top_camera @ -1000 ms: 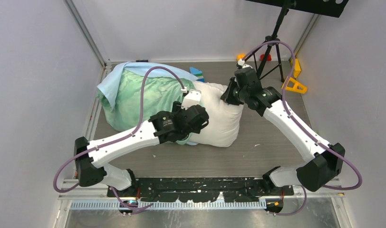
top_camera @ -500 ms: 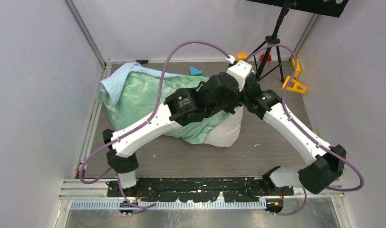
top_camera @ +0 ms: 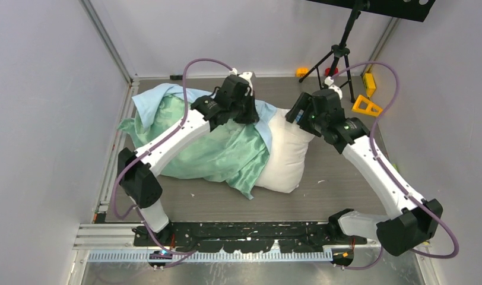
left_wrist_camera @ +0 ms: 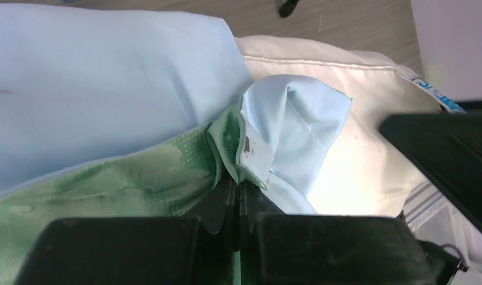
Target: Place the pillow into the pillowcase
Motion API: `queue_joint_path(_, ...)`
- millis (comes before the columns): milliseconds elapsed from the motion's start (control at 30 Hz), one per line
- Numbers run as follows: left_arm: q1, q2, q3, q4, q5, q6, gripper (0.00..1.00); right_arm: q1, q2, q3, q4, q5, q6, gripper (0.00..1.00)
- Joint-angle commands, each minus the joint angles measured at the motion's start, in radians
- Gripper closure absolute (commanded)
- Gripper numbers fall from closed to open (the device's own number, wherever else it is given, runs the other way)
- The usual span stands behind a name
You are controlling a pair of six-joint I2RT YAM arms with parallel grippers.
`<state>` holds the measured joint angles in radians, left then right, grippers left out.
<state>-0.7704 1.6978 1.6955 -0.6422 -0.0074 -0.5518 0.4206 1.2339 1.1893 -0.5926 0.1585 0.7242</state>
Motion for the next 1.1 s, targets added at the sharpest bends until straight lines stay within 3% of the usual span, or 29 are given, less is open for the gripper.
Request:
queue_joint_path(0,0.063,0.025,0.017,0.129,0.097,-0.039,1.00,-0.054,-0.107,0.077,-0.175,0.042,-0.083,0.17)
queue_joint_path(167,0.112,0.142,0.169,0.083,0.109,0.000,1.00,-0.072,-0.188,0.037,-0.250,0.020,-0.118,0.16)
queue_joint_path(267,0.124,0.230,0.306,0.032,0.145,0.028,1.00,-0.072,-0.227,-0.038,-0.238,-0.081,-0.139,0.15)
queue_joint_path(333,0.123,0.264,0.372,0.025,0.184,0.043,0.94,-0.069,-0.234,-0.096,-0.207,-0.159,-0.137,0.15)
queue_joint_path(400,0.123,0.281,0.421,0.021,0.216,0.048,0.86,-0.057,-0.232,-0.163,-0.149,-0.213,-0.121,0.15)
queue_joint_path(467,0.114,0.278,0.454,-0.001,0.220,0.058,0.67,-0.057,-0.218,-0.246,-0.052,-0.242,-0.099,0.15)
queue_joint_path(533,0.087,0.246,0.463,-0.027,0.181,0.086,0.41,-0.056,-0.178,-0.303,0.038,-0.257,-0.086,0.15)
queue_joint_path(600,0.041,0.203,0.464,-0.084,0.101,0.143,0.25,-0.056,-0.145,-0.353,0.120,-0.280,-0.068,0.15)
queue_joint_path(733,-0.080,0.072,0.348,-0.160,-0.105,0.185,0.16,-0.056,-0.125,-0.405,0.236,-0.316,-0.022,0.16)
queue_joint_path(767,-0.111,0.035,0.298,-0.165,-0.152,0.185,0.15,-0.056,-0.124,-0.410,0.252,-0.323,-0.013,0.19)
queue_joint_path(833,-0.166,-0.033,0.203,-0.174,-0.231,0.170,0.15,-0.056,-0.121,-0.417,0.281,-0.337,0.006,0.35)
queue_joint_path(933,-0.255,-0.110,0.061,-0.184,-0.338,0.117,0.15,-0.056,-0.111,-0.419,0.299,-0.357,0.031,0.75)
queue_joint_path(1000,-0.308,-0.131,-0.042,-0.196,-0.426,0.063,0.14,-0.056,-0.110,-0.415,0.301,-0.372,0.045,0.95)
queue_joint_path(1067,-0.345,-0.139,-0.109,-0.219,-0.528,-0.005,0.10,-0.055,-0.119,-0.413,0.302,-0.382,0.057,1.00)
